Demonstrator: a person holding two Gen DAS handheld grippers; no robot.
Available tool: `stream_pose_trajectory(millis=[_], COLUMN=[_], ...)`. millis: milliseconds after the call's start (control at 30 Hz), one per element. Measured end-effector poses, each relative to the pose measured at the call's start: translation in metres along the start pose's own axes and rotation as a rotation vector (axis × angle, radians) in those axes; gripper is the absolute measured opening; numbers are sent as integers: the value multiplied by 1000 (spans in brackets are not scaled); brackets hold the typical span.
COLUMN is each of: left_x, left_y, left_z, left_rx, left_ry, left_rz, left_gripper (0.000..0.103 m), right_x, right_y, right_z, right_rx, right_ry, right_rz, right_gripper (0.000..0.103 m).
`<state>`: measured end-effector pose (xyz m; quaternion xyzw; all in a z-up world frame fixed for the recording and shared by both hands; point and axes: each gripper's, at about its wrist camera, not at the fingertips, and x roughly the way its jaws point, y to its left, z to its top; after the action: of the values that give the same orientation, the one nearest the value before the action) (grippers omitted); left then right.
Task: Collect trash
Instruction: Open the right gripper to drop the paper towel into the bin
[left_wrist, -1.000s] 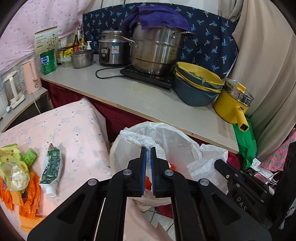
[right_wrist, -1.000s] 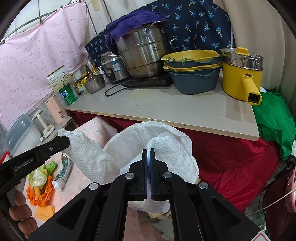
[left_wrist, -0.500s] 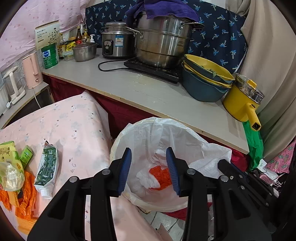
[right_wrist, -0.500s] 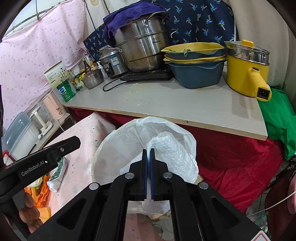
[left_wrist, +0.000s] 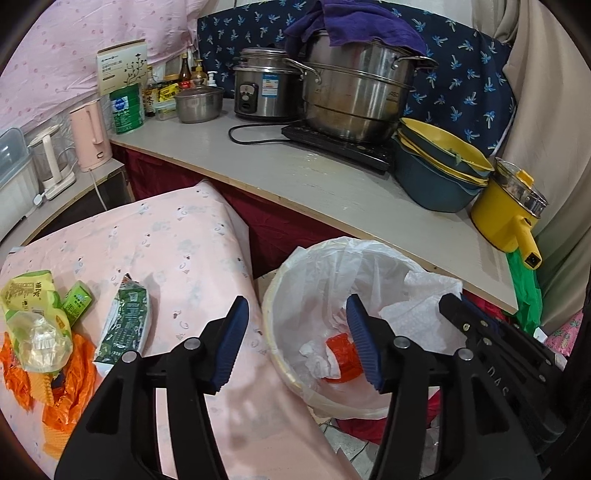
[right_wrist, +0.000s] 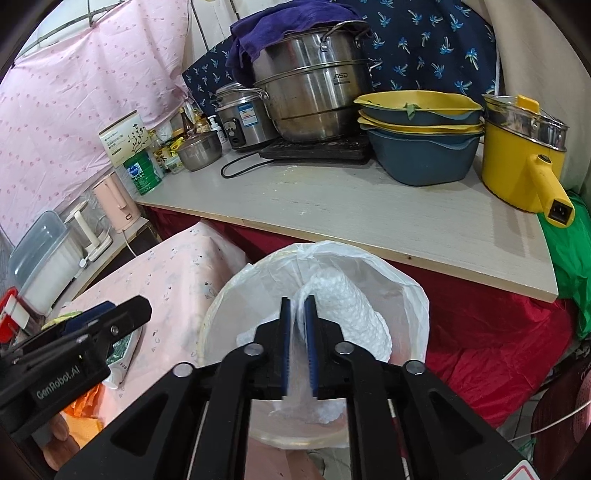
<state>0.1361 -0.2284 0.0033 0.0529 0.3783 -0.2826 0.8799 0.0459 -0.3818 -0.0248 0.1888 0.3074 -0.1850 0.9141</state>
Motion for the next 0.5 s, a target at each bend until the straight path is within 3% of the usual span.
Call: stream_pose_trajectory(millis=[100, 133, 500], left_x=[-4, -5, -27], left_y=[8, 11, 46], left_z=[-1, -1, -6], left_rx=[-19, -25, -89], left_ry=[-7, -10, -36], left_rz=[12, 16, 50], left_gripper=[56, 57, 59], right_x=[-2, -4, -16], right_y=[7, 10, 41], right_z=[3, 4, 6], right_rx=[-8, -11, -53], right_ry=[-20, -27, -42], right_rz=[0, -1, 28], right_gripper=[39, 41, 43])
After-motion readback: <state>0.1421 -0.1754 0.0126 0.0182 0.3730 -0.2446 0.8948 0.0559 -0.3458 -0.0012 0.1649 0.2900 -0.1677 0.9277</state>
